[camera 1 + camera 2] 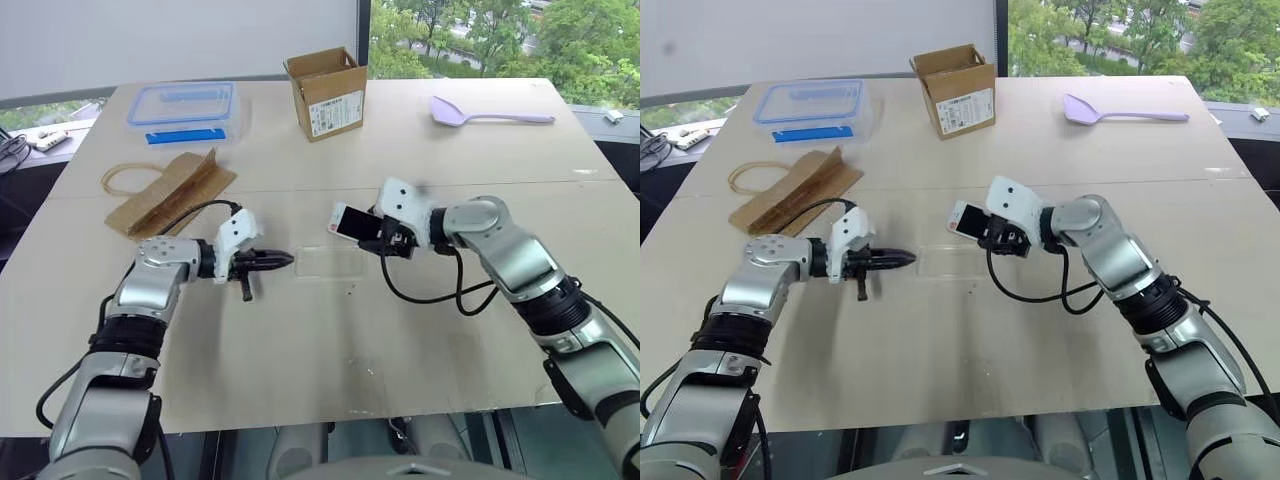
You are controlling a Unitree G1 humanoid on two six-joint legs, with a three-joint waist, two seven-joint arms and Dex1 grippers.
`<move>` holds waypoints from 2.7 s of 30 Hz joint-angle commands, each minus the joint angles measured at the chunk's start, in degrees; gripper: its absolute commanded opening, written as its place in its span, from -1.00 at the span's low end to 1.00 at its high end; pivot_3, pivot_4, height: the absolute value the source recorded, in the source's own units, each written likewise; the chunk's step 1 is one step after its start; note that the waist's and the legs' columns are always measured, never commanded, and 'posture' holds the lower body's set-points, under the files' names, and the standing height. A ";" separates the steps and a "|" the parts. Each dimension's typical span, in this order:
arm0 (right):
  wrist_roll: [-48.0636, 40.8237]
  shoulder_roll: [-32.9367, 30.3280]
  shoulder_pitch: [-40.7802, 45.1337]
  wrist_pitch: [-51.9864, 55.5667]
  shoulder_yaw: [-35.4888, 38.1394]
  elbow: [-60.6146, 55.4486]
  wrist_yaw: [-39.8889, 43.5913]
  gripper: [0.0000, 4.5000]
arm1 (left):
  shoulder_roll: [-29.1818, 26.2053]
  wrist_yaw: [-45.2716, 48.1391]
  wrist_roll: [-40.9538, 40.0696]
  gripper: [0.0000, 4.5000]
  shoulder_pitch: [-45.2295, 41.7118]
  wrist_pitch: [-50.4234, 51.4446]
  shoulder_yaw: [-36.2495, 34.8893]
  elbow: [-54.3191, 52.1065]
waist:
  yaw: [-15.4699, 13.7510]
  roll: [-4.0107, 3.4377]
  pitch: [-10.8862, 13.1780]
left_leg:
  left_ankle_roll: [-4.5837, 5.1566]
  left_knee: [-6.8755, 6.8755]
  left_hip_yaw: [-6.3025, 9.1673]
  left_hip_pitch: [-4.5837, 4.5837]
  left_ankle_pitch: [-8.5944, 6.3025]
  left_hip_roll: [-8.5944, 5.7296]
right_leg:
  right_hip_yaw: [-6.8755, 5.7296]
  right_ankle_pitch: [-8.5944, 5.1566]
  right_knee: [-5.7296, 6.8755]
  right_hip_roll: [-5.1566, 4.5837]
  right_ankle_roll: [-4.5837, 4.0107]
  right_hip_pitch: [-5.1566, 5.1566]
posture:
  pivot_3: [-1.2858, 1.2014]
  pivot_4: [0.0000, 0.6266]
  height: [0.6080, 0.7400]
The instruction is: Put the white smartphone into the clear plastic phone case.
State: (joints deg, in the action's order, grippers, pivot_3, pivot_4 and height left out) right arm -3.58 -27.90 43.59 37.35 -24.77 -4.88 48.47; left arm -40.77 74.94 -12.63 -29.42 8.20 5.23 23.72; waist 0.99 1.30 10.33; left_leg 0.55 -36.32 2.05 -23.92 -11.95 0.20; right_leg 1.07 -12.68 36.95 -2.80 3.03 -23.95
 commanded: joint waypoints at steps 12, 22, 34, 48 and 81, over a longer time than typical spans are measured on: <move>-1.25 -7.45 -3.98 -3.81 4.03 -8.40 4.80 0.24 | 6.95 -3.01 0.00 -1.00 -1.37 4.75 2.52 -6.60 | 0.07 0.00 0.00 | 0.00 -0.08 0.04 0.03 0.00 0.01 | 0.00 0.00 0.09 0.03 0.01 0.03 | 0.03 -0.52 1.00; 3.23 -7.93 -1.61 -14.13 0.07 -2.12 10.20 0.24 | 7.58 -2.72 -2.32 -1.00 0.06 4.72 0.43 -8.76 | 0.08 0.01 0.00 | 0.00 -0.12 0.03 0.04 0.00 0.00 | 0.01 0.00 0.13 0.04 0.01 0.04 | 0.03 -0.52 1.00; 8.39 -6.09 1.25 -25.86 -2.79 8.78 15.92 0.24 | 1.77 -4.67 -8.47 -1.00 12.08 9.90 -5.24 -24.46 | 0.13 0.00 0.00 | 0.00 -0.13 0.02 0.06 0.00 0.09 | 0.03 0.00 0.13 0.01 0.00 0.05 | 0.03 -0.52 1.00; 14.08 -4.72 2.26 -32.81 -4.64 14.43 18.94 0.24 | 1.22 -8.21 -11.13 -1.00 18.92 12.27 -6.99 -30.85 | -0.09 0.00 0.00 | -0.01 -0.13 0.03 0.16 0.01 0.08 | 0.02 0.00 0.13 0.01 -0.01 0.14 | 0.03 -0.52 1.00; 4.70 6.34 1.30 -11.00 1.26 15.24 11.83 -0.98 | 1.00 -12.15 -11.72 -1.00 17.71 13.09 -7.80 -32.88 | -0.07 -0.01 -0.01 | -0.01 -0.14 0.04 0.17 0.00 0.04 | 0.02 0.01 0.17 -0.01 -0.02 0.15 | 0.03 -0.52 1.00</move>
State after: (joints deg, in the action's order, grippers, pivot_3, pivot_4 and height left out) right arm 0.19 -21.72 45.22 27.80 -23.04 9.83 61.67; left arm -39.75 63.23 -22.84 -11.06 21.23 -1.70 -6.47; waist 0.92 1.29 10.32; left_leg 0.54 -36.46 2.09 -23.75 -11.95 0.23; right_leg 1.09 -12.67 37.12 -2.81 3.01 -23.79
